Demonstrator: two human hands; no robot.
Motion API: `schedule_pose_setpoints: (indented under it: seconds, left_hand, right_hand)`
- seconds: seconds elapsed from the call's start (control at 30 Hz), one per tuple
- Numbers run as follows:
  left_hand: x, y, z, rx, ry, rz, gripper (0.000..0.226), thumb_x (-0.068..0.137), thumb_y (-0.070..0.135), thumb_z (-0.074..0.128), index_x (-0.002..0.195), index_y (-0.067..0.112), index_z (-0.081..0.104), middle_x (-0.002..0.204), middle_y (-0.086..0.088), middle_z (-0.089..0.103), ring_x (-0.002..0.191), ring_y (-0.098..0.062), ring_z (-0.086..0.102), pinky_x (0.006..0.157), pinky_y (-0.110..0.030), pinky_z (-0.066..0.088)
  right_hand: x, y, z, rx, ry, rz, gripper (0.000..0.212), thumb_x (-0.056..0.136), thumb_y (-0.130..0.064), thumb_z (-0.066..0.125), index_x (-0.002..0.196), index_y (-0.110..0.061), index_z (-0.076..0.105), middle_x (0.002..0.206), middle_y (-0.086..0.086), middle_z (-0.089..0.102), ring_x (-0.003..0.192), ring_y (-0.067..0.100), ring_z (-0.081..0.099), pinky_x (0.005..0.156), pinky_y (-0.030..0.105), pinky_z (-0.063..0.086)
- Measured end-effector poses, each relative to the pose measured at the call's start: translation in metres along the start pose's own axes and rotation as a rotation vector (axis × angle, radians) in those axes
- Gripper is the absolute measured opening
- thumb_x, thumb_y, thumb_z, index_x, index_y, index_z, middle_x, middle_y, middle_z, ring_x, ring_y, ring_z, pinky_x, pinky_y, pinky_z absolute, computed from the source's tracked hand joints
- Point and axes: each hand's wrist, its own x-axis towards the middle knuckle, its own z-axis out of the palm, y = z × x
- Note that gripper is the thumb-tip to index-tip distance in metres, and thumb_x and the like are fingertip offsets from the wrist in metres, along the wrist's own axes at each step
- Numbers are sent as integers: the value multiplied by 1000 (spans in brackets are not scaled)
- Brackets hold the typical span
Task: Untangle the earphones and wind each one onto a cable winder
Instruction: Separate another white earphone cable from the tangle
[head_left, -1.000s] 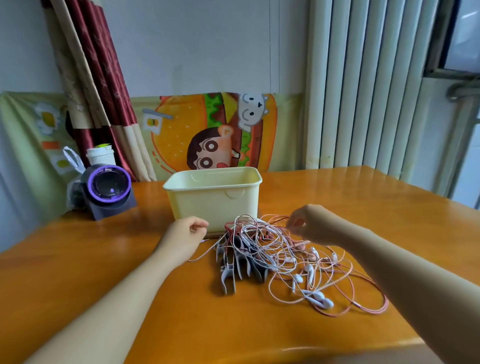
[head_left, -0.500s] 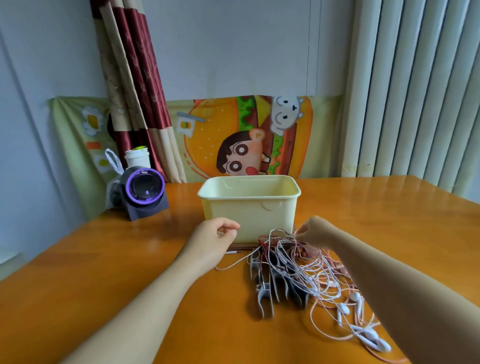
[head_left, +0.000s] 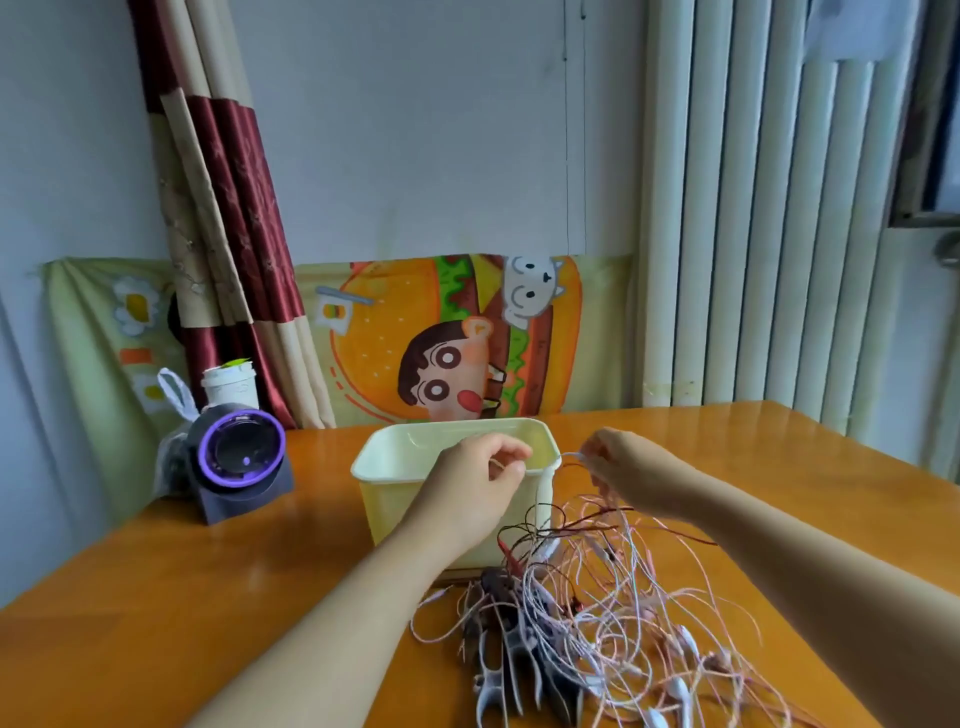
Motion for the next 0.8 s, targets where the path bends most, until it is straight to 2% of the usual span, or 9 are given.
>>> schedule_pose_setpoints:
  seconds: [0.1, 0.2, 0.27, 0.33, 0.43, 0.5, 0.63, 0.7, 0.8]
  left_hand:
    - [9, 13, 6, 61, 17, 83, 36, 95, 19, 57, 131, 25, 55, 127, 10, 54, 112, -2, 49, 96, -11, 33]
    - [21, 25, 9, 4, -15, 74, 50, 94, 24, 60, 141, 29, 44, 131, 10, 53, 122, -7, 47, 94, -15, 34]
    - [28, 32, 6, -167, -25, 7, 43, 95, 25, 59, 137, 28, 46, 114, 7, 62, 107, -10, 58, 78, -14, 43]
    - [39, 36, -3, -283, 92, -37, 27, 99, 25, 53, 125, 22, 55, 91, 5, 64, 84, -12, 65, 65, -15, 44]
    - [59, 29, -27, -460, 351, -131, 21, 101, 23, 46, 104, 16, 66, 70, 10, 52, 55, -6, 54, 49, -16, 40]
    - [66, 25, -46, -692, 413, -219, 25, 102, 22, 44, 95, 12, 66, 54, 10, 42, 47, -10, 40, 49, -22, 37]
    - [63, 27, -67, -956, 312, -285, 28, 104, 24, 41, 85, 14, 59, 38, 10, 32, 33, -4, 26, 47, -22, 27]
    - [57, 36, -67, -1111, 248, -304, 33, 104, 32, 40, 84, 13, 58, 39, 9, 31, 31, -4, 23, 41, -19, 23]
    - [47, 44, -66, -1251, 148, -310, 53, 99, 52, 37, 78, 10, 61, 44, 4, 34, 32, -6, 22, 46, -22, 22]
  right_hand:
    - [-3, -10, -18, 25, 28, -99, 18, 99, -22, 46, 87, -13, 56, 78, 3, 66, 74, 22, 64, 72, 34, 52]
    - [-6, -31, -37, 133, 90, -175, 15, 98, -22, 49, 87, -14, 56, 69, 3, 62, 60, 17, 61, 65, 36, 54]
    - [-6, -44, -50, 202, 148, -232, 17, 96, -21, 51, 95, -7, 61, 70, 0, 58, 54, 10, 54, 55, 27, 52]
    - [-5, -54, -64, 184, 183, -304, 14, 92, -19, 58, 95, -6, 65, 68, -5, 56, 53, 4, 49, 50, 17, 45]
    - [0, -56, -81, 27, 213, -297, 9, 86, -11, 64, 94, -8, 67, 63, -6, 48, 53, 6, 42, 46, 14, 33]
    - [3, -47, -86, -24, 253, -221, 9, 87, -13, 63, 94, -16, 68, 61, -6, 50, 50, 7, 42, 44, 13, 31]
    - [9, -28, -75, 111, 242, -18, 12, 90, -24, 62, 88, -13, 67, 69, 3, 66, 58, 13, 65, 64, 32, 58]
    - [12, -25, -62, 186, 257, 50, 17, 91, -22, 61, 82, -10, 67, 66, 6, 67, 63, 20, 66, 71, 38, 58]
    - [14, -28, -48, 310, 324, 108, 26, 91, -21, 59, 67, -13, 63, 60, 1, 62, 58, 18, 54, 56, 32, 48]
